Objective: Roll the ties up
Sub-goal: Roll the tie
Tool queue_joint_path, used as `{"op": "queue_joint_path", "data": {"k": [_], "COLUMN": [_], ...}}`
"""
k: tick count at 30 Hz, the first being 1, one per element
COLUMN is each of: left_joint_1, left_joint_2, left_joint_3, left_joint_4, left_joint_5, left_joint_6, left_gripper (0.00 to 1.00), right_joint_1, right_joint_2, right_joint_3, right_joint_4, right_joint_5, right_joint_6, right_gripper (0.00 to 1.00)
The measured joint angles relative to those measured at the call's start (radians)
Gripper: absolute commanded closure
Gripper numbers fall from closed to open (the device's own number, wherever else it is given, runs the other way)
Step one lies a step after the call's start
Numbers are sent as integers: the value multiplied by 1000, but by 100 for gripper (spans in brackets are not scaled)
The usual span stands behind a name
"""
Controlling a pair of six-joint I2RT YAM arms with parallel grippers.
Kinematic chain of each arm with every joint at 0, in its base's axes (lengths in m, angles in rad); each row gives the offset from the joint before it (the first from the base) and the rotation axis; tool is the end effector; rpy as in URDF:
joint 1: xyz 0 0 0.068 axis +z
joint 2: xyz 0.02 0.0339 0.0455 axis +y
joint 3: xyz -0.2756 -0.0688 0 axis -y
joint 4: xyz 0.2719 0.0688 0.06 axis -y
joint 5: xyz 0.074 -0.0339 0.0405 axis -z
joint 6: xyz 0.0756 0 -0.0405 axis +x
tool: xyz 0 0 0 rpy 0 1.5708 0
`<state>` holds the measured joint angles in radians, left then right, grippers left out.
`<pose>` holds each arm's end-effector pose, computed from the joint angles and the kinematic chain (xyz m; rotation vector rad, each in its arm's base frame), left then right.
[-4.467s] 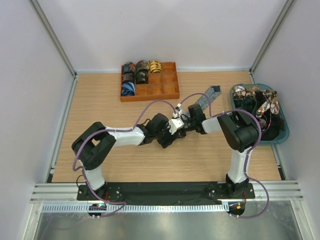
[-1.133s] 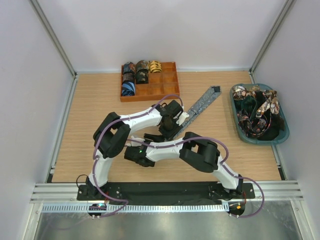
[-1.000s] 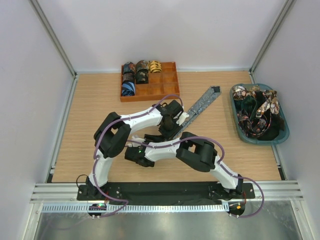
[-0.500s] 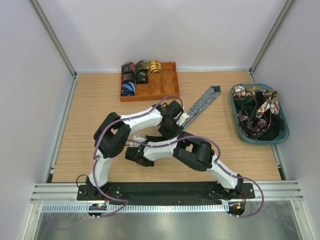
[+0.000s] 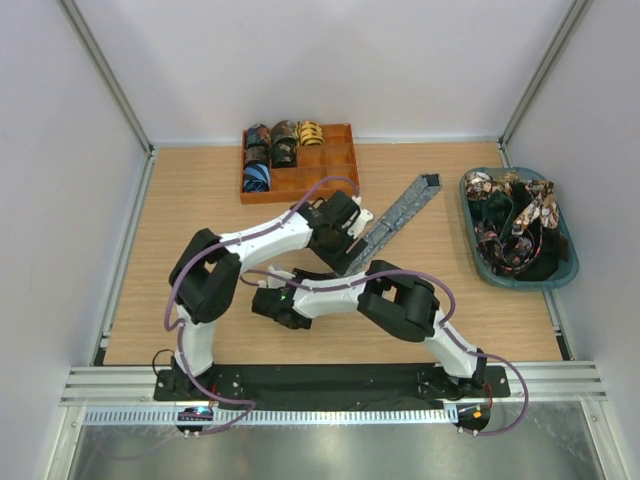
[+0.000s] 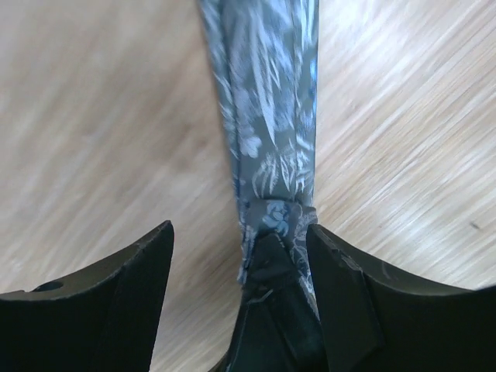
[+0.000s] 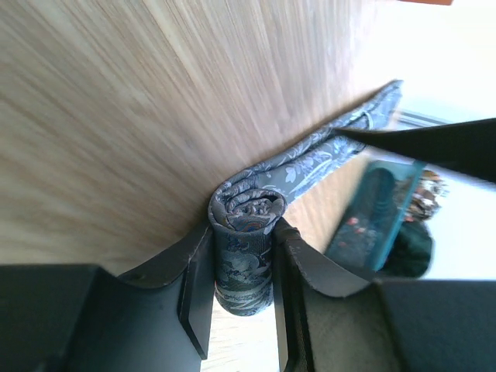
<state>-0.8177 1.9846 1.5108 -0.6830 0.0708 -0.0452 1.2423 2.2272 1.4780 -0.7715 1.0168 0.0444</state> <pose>0.3109 -0.3394 0.1584 1.0648 2.5634 -0.3331 0.2008 0.3899 0.0770 -1.2741 1.9237 -0.9940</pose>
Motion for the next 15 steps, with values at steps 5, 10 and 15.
{"op": "queue_joint_path", "data": {"k": [5, 10, 15], "left_joint_1": [58, 141, 201], "left_joint_2": [-112, -272, -436], "left_joint_3": [1, -53, -212], "left_joint_4": [91, 240, 371], "left_joint_5": [6, -1, -65], "left_joint_6": [-62, -142, -219], "left_gripper": [28, 23, 16], "right_joint_1": [0, -3, -32], "right_joint_2": [-40, -76, -179], "right_joint_3": [-17, -43, -129], "right_joint_4": [35, 80, 166], "right_joint_5": [-60, -110, -233], "right_joint_6": [21, 36, 45], "right_gripper": [73, 73, 73]}}
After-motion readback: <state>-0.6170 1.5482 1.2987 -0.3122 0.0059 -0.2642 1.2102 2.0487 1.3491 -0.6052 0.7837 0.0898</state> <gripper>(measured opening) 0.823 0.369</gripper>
